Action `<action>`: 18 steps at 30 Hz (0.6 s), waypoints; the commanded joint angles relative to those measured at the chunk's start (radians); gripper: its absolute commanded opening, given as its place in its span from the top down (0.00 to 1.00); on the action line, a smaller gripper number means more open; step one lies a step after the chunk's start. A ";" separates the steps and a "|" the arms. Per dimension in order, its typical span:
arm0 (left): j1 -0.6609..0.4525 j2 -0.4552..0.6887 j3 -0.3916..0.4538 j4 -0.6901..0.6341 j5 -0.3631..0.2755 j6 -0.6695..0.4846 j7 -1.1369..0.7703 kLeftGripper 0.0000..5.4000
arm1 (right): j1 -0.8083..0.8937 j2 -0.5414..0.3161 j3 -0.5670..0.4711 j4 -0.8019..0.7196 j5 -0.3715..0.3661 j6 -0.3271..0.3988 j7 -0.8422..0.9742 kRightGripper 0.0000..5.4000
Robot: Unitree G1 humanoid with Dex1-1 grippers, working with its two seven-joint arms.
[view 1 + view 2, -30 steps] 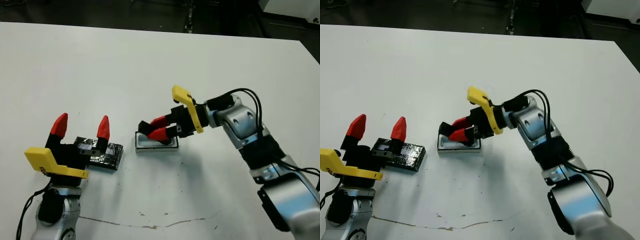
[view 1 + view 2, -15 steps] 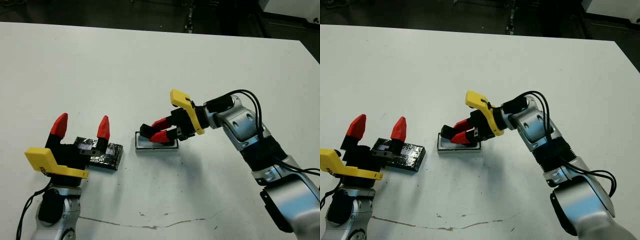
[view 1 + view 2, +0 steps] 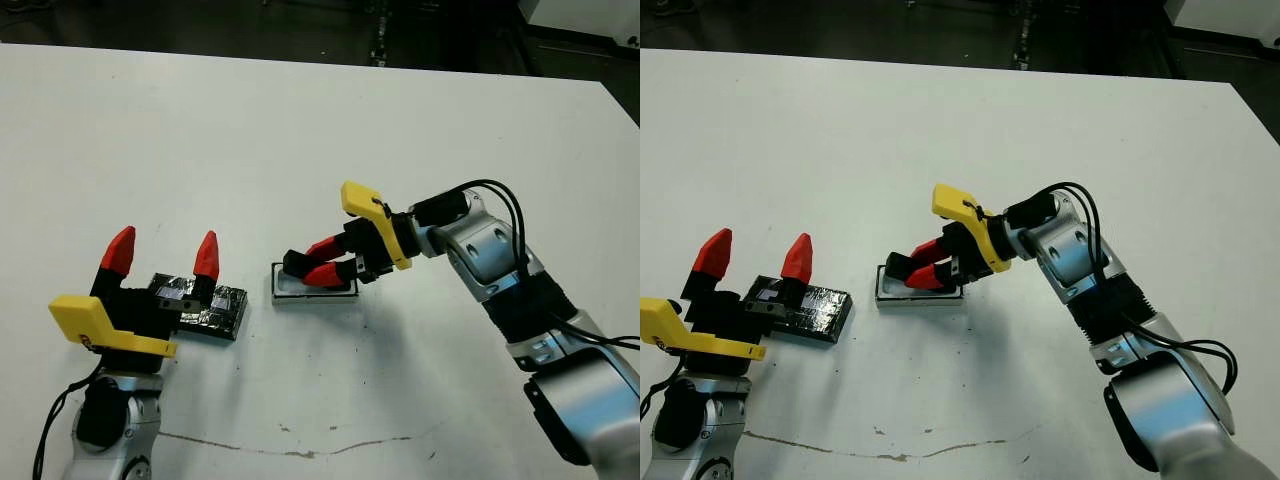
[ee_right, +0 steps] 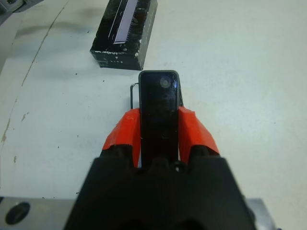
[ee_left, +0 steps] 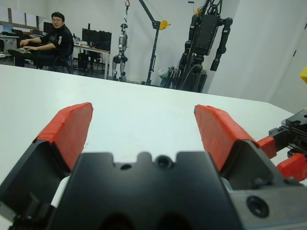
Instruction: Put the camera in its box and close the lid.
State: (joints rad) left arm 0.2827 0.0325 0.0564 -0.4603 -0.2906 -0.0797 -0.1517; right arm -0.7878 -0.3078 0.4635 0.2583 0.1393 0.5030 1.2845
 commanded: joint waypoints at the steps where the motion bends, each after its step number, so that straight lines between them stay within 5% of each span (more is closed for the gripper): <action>1: 0.013 -0.001 0.000 0.005 0.004 0.004 0.003 0.00 | 0.008 -0.048 0.013 0.000 -0.034 -0.011 0.003 0.69; 5: 0.012 0.000 0.001 0.008 0.008 0.001 0.002 0.00 | 0.006 -0.056 0.024 -0.007 -0.044 -0.006 0.005 0.69; 18: 0.014 0.002 0.000 0.007 0.005 0.003 -0.001 0.00 | -0.018 -0.073 0.049 -0.008 -0.073 -0.143 0.078 0.32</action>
State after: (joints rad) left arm 0.2825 0.0327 0.0559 -0.4591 -0.2886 -0.0802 -0.1518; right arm -0.7956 -0.3629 0.5129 0.2500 0.0802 0.3794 1.3573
